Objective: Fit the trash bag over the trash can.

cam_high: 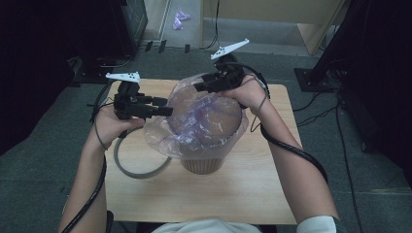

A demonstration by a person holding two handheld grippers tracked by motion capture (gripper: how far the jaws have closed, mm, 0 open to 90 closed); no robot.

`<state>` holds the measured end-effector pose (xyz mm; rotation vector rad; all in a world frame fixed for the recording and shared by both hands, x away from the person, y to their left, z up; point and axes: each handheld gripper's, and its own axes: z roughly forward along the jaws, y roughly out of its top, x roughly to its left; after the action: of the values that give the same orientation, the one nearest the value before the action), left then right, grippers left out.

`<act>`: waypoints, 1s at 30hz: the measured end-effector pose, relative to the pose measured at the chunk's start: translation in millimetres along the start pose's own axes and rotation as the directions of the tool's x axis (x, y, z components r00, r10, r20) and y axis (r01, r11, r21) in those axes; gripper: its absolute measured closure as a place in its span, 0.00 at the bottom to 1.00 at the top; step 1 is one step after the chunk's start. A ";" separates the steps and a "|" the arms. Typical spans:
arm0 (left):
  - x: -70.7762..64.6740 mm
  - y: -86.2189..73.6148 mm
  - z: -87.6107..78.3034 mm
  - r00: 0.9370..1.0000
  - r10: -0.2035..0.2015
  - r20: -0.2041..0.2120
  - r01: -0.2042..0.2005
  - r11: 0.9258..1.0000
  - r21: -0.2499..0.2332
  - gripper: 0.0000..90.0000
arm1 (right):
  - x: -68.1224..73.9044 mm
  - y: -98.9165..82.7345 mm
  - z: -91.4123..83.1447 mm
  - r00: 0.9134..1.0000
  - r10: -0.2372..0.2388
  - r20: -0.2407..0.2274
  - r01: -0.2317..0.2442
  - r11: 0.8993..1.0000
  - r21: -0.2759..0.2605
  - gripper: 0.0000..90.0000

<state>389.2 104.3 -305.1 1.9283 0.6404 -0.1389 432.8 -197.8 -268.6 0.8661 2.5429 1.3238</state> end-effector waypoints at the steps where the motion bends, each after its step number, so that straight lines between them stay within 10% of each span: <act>1: 0.8 -0.3 0.1 1.000 -0.001 -0.001 0.001 1.000 0.001 0.43 | -1.9 -1.9 1.0 1.000 -0.010 0.000 0.010 1.000 0.001 0.55; 10: 2.0 -1.9 3.1 1.000 -0.013 0.011 0.013 1.000 0.009 0.43 | -11.9 -12.2 10.8 0.997 0.070 -0.016 -0.068 0.991 0.112 0.43; 18: 0.1 -0.6 4.2 1.000 -0.004 0.006 0.004 1.000 0.009 0.43 | -10.1 -2.6 -6.0 0.998 0.055 0.018 -0.055 0.998 0.003 0.40; 24: -3.7 1.3 1.1 1.000 0.002 0.005 -0.002 1.000 0.012 0.43 | 15.4 9.8 -20.9 0.995 0.030 -0.093 -0.037 0.997 -0.074 0.68; 30: -4.0 1.4 -2.1 1.000 -0.002 -0.002 0.002 1.000 0.005 0.44 | 45.9 -1.0 -3.2 0.982 -0.015 -0.190 0.014 1.000 -0.003 0.78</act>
<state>386.1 104.2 -301.6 1.9327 0.6438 -0.1392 393.4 -175.2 -261.5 0.7522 2.6829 1.4703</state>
